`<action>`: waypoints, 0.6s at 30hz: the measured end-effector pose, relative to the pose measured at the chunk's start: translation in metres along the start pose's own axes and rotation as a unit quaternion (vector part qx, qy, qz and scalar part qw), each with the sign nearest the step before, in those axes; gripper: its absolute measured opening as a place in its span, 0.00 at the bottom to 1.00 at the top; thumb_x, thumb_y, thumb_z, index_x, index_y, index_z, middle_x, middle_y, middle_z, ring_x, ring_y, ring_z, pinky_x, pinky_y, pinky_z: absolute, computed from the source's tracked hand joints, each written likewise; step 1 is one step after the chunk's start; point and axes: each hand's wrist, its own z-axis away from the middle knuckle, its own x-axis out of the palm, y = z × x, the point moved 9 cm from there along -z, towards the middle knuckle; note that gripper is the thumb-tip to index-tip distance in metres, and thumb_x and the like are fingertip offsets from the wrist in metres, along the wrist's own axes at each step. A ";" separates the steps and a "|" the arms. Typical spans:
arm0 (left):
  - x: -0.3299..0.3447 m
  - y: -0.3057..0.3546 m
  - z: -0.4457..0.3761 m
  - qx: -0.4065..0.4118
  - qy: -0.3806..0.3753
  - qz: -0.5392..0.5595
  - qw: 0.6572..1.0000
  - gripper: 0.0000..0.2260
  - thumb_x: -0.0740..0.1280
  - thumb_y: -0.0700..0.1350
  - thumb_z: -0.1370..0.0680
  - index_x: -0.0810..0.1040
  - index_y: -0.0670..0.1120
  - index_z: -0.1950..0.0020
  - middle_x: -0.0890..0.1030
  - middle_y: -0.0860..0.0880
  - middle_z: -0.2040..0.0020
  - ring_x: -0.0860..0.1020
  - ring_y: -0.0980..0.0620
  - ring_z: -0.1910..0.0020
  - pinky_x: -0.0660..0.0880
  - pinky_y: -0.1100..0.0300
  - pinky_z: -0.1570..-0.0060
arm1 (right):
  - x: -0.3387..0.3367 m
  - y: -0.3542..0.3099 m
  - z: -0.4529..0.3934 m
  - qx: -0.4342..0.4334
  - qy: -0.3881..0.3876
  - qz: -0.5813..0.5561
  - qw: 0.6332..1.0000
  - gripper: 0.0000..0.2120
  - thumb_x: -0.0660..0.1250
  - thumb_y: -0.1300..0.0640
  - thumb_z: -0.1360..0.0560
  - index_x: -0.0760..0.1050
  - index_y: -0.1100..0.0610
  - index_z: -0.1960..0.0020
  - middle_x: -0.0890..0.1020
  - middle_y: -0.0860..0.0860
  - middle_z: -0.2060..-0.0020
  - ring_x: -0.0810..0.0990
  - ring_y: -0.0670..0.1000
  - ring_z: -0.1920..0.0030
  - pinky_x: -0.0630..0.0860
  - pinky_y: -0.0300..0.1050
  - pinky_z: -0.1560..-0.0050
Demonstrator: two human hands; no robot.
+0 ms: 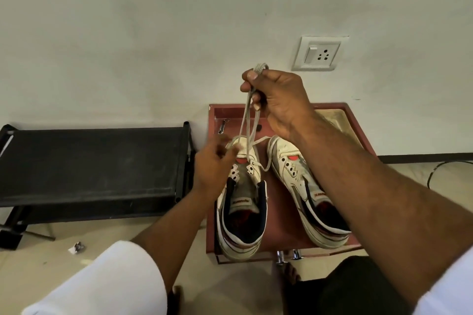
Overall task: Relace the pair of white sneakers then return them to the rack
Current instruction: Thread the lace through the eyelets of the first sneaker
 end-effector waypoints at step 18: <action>0.021 0.012 -0.048 -0.054 -0.038 0.071 0.995 0.15 0.65 0.44 0.19 0.79 0.44 0.65 0.74 0.48 0.74 0.70 0.55 0.75 0.69 0.61 0.70 | -0.023 0.136 0.015 0.119 -0.110 0.175 0.971 0.11 0.62 0.64 0.20 0.79 0.59 0.40 0.81 0.56 0.51 0.76 0.47 0.61 0.73 0.35 0.65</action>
